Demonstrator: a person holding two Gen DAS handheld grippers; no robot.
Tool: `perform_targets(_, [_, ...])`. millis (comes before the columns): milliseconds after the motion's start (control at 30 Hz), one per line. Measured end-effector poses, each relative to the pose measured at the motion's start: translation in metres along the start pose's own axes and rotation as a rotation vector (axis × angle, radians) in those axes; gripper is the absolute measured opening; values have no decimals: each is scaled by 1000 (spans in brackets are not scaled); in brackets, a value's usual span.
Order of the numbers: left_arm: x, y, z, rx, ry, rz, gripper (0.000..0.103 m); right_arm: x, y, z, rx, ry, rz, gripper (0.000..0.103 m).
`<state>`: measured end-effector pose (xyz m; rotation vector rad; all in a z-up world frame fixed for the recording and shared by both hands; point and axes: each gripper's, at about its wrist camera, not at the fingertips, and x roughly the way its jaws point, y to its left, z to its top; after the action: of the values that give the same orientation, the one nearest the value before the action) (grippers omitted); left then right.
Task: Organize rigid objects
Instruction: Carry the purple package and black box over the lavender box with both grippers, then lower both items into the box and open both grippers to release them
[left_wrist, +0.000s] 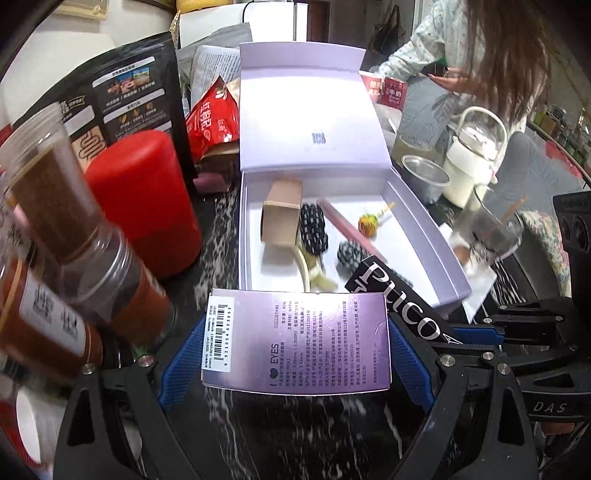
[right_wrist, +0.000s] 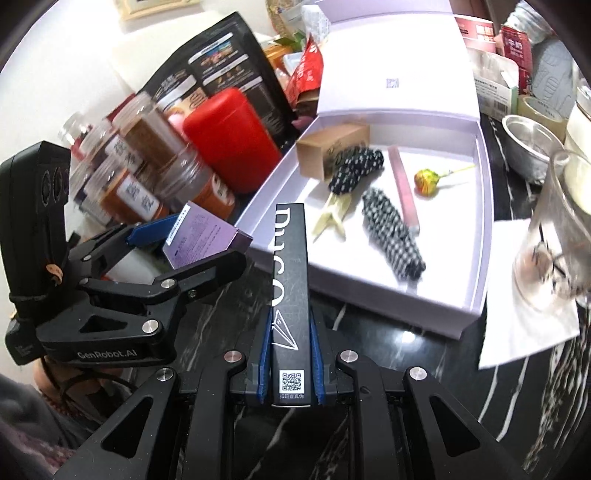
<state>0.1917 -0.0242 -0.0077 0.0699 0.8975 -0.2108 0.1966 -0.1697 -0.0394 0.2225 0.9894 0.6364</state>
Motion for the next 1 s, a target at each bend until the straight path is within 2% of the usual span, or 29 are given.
perform_targets(200, [21,1,15,-1,11,9,93,1,-19,21,43,-16,-17,18])
perform_targets(367, [42,2,21,4,47,5,93,12,-36,31,94,14,9,18])
perform_targets(533, [54,-1,28,10,49,16,93,21,-45,41,113,14,15,18])
perform_targets(767, [74,-7,36,25,59,30,93,22,-54,49,91,-16,-58,18])
perform_targets(1000, [96,-15,41,41,81,53,93,24,-61,50,62,-52,-174,18])
